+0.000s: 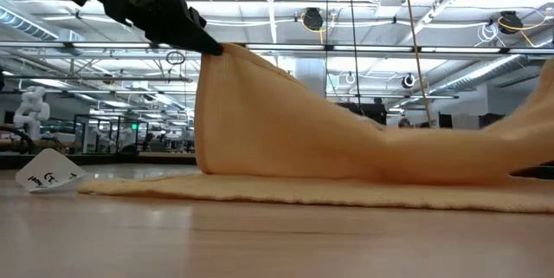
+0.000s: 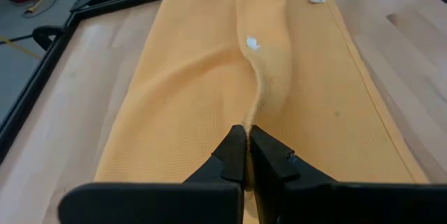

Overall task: Roll towel
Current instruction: Fold the yellow towel in

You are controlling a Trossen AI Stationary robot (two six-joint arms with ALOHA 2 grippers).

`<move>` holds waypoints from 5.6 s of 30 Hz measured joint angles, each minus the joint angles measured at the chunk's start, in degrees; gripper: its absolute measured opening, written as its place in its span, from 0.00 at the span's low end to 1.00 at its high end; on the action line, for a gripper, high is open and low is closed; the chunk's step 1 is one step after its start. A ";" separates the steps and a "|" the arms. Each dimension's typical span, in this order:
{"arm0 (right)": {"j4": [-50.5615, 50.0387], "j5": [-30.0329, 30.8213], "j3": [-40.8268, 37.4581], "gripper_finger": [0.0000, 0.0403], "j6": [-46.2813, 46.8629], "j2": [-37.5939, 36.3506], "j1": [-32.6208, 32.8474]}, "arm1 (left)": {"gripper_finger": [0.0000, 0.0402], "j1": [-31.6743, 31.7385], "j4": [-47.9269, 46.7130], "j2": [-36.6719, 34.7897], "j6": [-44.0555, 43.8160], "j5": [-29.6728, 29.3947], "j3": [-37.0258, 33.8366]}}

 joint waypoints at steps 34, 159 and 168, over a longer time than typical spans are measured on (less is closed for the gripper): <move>-6.24 -0.15 -2.49 0.23 24.01 5.42 -0.02 | 0.03 -6.03 -5.97 0.00 -7.36 13.79 0.00; 16.29 -17.47 -12.92 0.03 8.43 6.72 -24.00 | 0.45 -28.46 9.45 23.65 -31.25 -13.58 -3.28; 16.32 -17.35 -12.92 0.19 0.72 5.42 -23.67 | 0.45 -28.46 8.83 23.65 -31.42 -13.57 -3.28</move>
